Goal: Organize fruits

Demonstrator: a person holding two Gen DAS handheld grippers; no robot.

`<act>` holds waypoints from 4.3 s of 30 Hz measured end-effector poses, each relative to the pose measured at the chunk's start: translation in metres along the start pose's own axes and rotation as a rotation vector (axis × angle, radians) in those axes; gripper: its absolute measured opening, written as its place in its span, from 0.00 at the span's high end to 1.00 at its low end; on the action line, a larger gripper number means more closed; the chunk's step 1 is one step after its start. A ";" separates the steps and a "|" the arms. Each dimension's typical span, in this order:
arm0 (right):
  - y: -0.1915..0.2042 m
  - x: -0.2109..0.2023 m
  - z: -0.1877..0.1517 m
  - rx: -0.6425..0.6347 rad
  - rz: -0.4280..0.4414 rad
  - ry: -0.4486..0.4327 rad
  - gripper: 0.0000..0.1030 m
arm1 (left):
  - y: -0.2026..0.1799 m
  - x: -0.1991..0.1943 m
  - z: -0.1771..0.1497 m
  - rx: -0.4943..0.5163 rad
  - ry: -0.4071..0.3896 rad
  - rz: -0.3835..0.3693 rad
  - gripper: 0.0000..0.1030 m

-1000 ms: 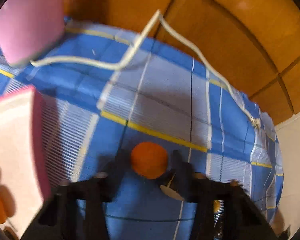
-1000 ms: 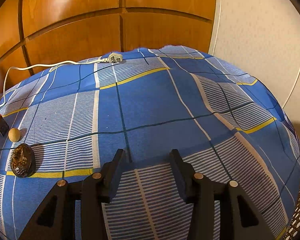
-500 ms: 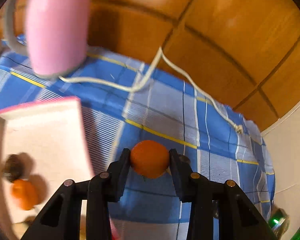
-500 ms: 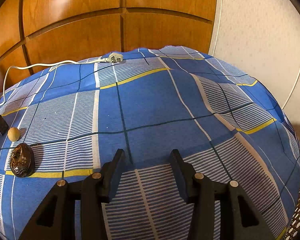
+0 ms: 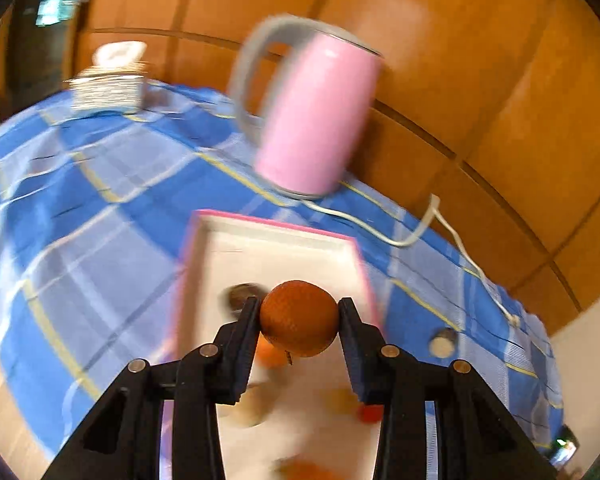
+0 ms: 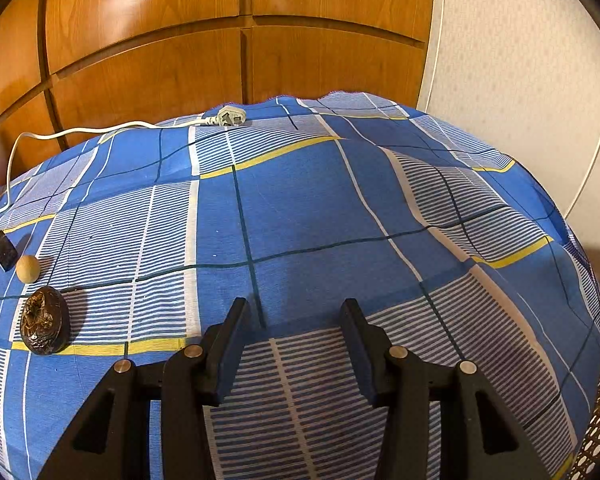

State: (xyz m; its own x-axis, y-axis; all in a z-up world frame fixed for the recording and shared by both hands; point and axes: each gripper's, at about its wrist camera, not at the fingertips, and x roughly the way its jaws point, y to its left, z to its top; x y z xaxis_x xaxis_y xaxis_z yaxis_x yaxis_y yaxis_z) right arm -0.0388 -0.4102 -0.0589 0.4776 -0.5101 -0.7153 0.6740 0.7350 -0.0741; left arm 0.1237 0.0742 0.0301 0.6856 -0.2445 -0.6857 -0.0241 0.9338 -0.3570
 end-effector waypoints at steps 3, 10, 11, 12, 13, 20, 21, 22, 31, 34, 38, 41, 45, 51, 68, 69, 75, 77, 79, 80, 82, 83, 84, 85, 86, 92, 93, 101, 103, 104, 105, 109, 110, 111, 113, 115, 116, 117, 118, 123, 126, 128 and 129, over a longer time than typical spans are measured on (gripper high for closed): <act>0.000 0.000 0.000 -0.001 -0.001 0.000 0.53 | 0.019 -0.015 -0.012 -0.009 -0.040 0.079 0.62; 0.000 0.000 0.000 -0.003 -0.003 -0.001 0.53 | 0.037 -0.026 -0.041 0.005 -0.067 0.184 0.62; 0.000 0.000 0.000 -0.004 -0.004 -0.001 0.53 | 0.035 -0.026 -0.043 0.010 -0.071 0.186 0.62; 0.001 0.000 0.000 -0.005 -0.005 -0.001 0.53 | 0.032 -0.026 -0.045 0.022 -0.077 0.184 0.62; 0.001 0.000 0.000 -0.006 -0.005 -0.001 0.53 | 0.029 -0.026 -0.045 0.030 -0.082 0.181 0.61; 0.003 0.001 0.000 -0.014 -0.014 -0.001 0.53 | 0.017 -0.027 -0.045 0.070 -0.091 0.154 0.61; 0.003 0.001 0.000 -0.015 -0.015 -0.001 0.53 | 0.017 -0.025 -0.044 0.068 -0.088 0.153 0.61; 0.003 0.001 0.000 -0.015 -0.016 -0.001 0.53 | 0.018 -0.024 -0.044 0.067 -0.085 0.153 0.61; 0.003 0.001 0.000 -0.019 -0.021 -0.002 0.53 | 0.023 -0.012 -0.036 0.020 -0.044 0.111 0.61; 0.004 0.001 0.000 -0.019 -0.022 -0.002 0.53 | 0.030 -0.009 -0.030 -0.019 -0.030 0.071 0.61; 0.004 0.001 0.000 -0.019 -0.021 -0.002 0.53 | 0.032 -0.006 -0.030 -0.005 -0.024 0.049 0.61; 0.004 0.001 0.000 -0.020 -0.022 -0.002 0.53 | 0.030 0.001 -0.027 0.025 -0.015 0.063 0.61; 0.003 0.001 -0.001 -0.019 -0.022 -0.003 0.53 | 0.027 0.016 -0.019 0.047 -0.016 0.096 0.61; 0.003 0.001 -0.001 -0.019 -0.022 -0.003 0.53 | 0.025 0.027 -0.019 0.073 -0.018 0.132 0.43; 0.003 0.001 -0.001 -0.019 -0.023 -0.005 0.53 | 0.028 -0.020 -0.072 0.037 -0.083 0.253 0.26; 0.003 0.001 -0.001 -0.019 -0.023 -0.005 0.53 | 0.027 -0.021 -0.077 0.043 -0.081 0.256 0.24; 0.003 0.001 -0.001 -0.019 -0.023 -0.005 0.53 | 0.023 -0.021 -0.096 0.053 -0.049 0.254 0.20; 0.003 0.001 -0.001 -0.019 -0.023 -0.005 0.53 | 0.020 -0.020 -0.101 0.062 -0.037 0.248 0.20; 0.003 0.001 -0.001 -0.019 -0.023 -0.005 0.53 | 0.017 -0.020 -0.104 0.073 -0.033 0.242 0.20; 0.003 0.001 -0.001 -0.019 -0.023 -0.005 0.53 | 0.015 -0.019 -0.105 0.078 -0.029 0.240 0.20; 0.004 0.001 -0.001 -0.019 -0.023 -0.005 0.53 | 0.013 -0.018 -0.108 0.086 -0.021 0.236 0.20; 0.004 0.001 -0.001 -0.019 -0.023 -0.006 0.53 | 0.012 -0.018 -0.109 0.088 -0.018 0.234 0.20; 0.004 0.001 -0.001 -0.019 -0.023 -0.005 0.53 | 0.012 -0.018 -0.110 0.090 -0.017 0.233 0.20; 0.003 0.001 -0.001 -0.019 -0.023 -0.005 0.53 | 0.012 -0.018 -0.110 0.092 -0.016 0.233 0.20; 0.003 0.001 -0.001 -0.019 -0.023 -0.006 0.53 | 0.012 -0.018 -0.111 0.093 -0.014 0.232 0.20; 0.003 0.001 -0.001 -0.019 -0.023 -0.006 0.53 | 0.012 -0.016 -0.114 0.093 -0.001 0.229 0.18; 0.003 0.001 -0.001 -0.019 -0.024 -0.006 0.53 | 0.013 -0.016 -0.114 0.092 0.002 0.228 0.17; 0.003 0.001 0.000 -0.020 -0.026 -0.005 0.53 | 0.018 -0.012 -0.117 0.073 0.023 0.221 0.17; 0.004 0.001 -0.001 -0.021 -0.027 -0.004 0.53 | 0.017 -0.012 -0.117 0.073 0.023 0.218 0.17; 0.004 0.001 0.000 -0.022 -0.028 -0.004 0.53 | 0.017 -0.012 -0.117 0.073 0.023 0.217 0.17; 0.004 0.001 0.000 -0.023 -0.029 -0.003 0.53 | 0.017 -0.013 -0.117 0.072 0.023 0.215 0.17; 0.005 0.001 0.000 -0.026 -0.031 0.000 0.53 | 0.017 -0.013 -0.117 0.071 0.023 0.214 0.17; 0.006 0.001 0.000 -0.026 -0.031 0.001 0.53 | 0.017 -0.013 -0.117 0.070 0.023 0.213 0.17; 0.006 0.001 0.000 -0.027 -0.032 0.002 0.53 | 0.017 -0.013 -0.117 0.070 0.024 0.211 0.17; 0.006 0.000 0.000 -0.030 -0.034 0.004 0.53 | 0.018 -0.014 -0.117 0.069 0.024 0.210 0.17; 0.006 0.000 0.000 -0.030 -0.034 0.006 0.53 | 0.018 -0.015 -0.117 0.067 0.024 0.207 0.17; 0.006 -0.001 0.000 -0.030 -0.032 0.008 0.53 | 0.019 -0.016 -0.117 0.066 0.023 0.206 0.17; 0.006 -0.001 0.000 -0.031 -0.031 0.011 0.53 | 0.019 -0.016 -0.116 0.065 0.022 0.206 0.17; 0.006 -0.001 0.001 -0.033 -0.031 0.017 0.53 | 0.020 -0.017 -0.116 0.064 0.022 0.205 0.17; 0.004 -0.001 0.007 -0.027 -0.004 0.070 0.53 | 0.022 -0.018 -0.117 0.058 0.025 0.203 0.17; 0.005 -0.003 0.011 -0.012 0.083 0.110 0.52 | 0.023 -0.018 -0.116 0.052 0.027 0.201 0.17; 0.014 -0.008 0.012 -0.031 0.146 0.114 0.50 | 0.023 -0.018 -0.116 0.052 0.026 0.199 0.17; 0.020 -0.012 0.012 -0.046 0.181 0.110 0.44 | 0.023 -0.018 -0.116 0.052 0.025 0.199 0.17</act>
State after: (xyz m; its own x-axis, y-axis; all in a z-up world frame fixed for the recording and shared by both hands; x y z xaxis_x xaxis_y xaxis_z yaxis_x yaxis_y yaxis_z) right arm -0.0237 -0.3949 -0.0435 0.5225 -0.3175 -0.7913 0.5547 0.8314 0.0327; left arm 0.0260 0.0694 -0.0393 0.6526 -0.0600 -0.7554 -0.1188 0.9764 -0.1802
